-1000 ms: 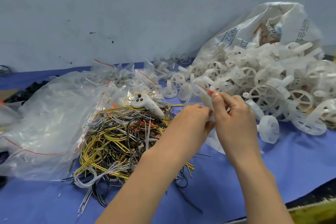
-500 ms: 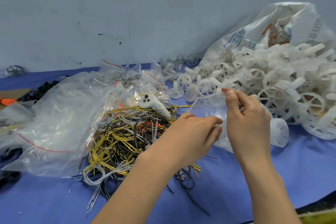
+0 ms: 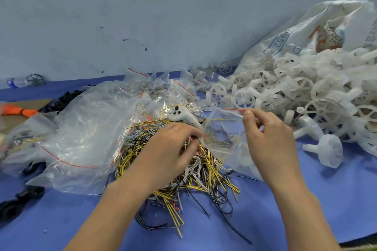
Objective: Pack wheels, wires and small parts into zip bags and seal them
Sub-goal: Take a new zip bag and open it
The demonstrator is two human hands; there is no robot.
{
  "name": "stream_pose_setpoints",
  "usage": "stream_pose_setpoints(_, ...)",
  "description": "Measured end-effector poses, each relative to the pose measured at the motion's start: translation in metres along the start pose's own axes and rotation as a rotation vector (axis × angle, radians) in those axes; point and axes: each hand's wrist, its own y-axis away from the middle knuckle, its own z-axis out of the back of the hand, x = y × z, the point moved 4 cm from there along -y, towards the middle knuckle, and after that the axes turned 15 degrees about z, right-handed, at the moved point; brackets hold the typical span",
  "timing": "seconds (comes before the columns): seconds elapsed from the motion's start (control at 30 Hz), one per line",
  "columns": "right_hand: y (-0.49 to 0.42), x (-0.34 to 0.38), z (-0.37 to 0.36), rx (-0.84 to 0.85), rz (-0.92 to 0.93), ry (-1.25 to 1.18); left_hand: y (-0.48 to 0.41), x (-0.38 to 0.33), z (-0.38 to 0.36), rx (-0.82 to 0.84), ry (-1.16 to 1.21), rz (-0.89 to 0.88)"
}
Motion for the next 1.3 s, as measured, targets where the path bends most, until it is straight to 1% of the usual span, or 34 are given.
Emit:
stream_pose_setpoints(0.07,0.000,0.001,-0.005,0.004,0.000,-0.001,-0.006,0.024,0.011,-0.051,0.057,0.142)
stream_pose_setpoints(0.13,0.001,0.001,-0.008,0.009,-0.001,0.014,-0.014,0.051,0.020,-0.097,0.053,0.303)
stream_pose_setpoints(0.2,0.001,0.001,-0.009,0.019,-0.002,0.023,-0.020,0.073,0.026,-0.100,0.035,0.444)
stream_pose_setpoints(0.3,0.002,0.001,-0.010,0.038,-0.008,0.033,-0.025,0.091,0.028,-0.085,0.014,0.541)
stream_pose_setpoints(0.47,0.003,0.001,-0.010,0.053,0.003,0.054,-0.043,0.088,0.024,-0.007,-0.121,0.538)
stream_pose_setpoints(0.63,0.003,-0.002,-0.008,0.053,-0.001,0.029,-0.059,0.082,0.012,0.017,-0.369,0.525)
stream_pose_setpoints(0.77,0.001,-0.005,-0.007,0.051,-0.002,0.038,-0.066,0.083,-0.002,0.078,-0.529,0.605)
stream_pose_setpoints(0.87,-0.002,-0.005,-0.007,0.041,0.004,0.035,-0.069,0.086,-0.010,0.111,-0.573,0.640)
stream_pose_setpoints(0.97,-0.004,-0.005,-0.007,0.048,0.010,0.050,-0.070,0.087,-0.009,0.080,-0.601,0.647)
stream_pose_setpoints(1.1,-0.004,-0.004,-0.007,0.050,0.014,0.041,-0.070,0.082,0.008,-0.015,-0.640,0.591)
stream_pose_setpoints(1.23,-0.004,-0.004,-0.005,0.046,0.013,0.045,-0.066,0.071,0.040,-0.074,-0.593,0.556)
stream_pose_setpoints(1.3,-0.005,-0.004,-0.005,0.044,0.010,0.058,-0.064,0.064,0.058,-0.136,-0.514,0.505)
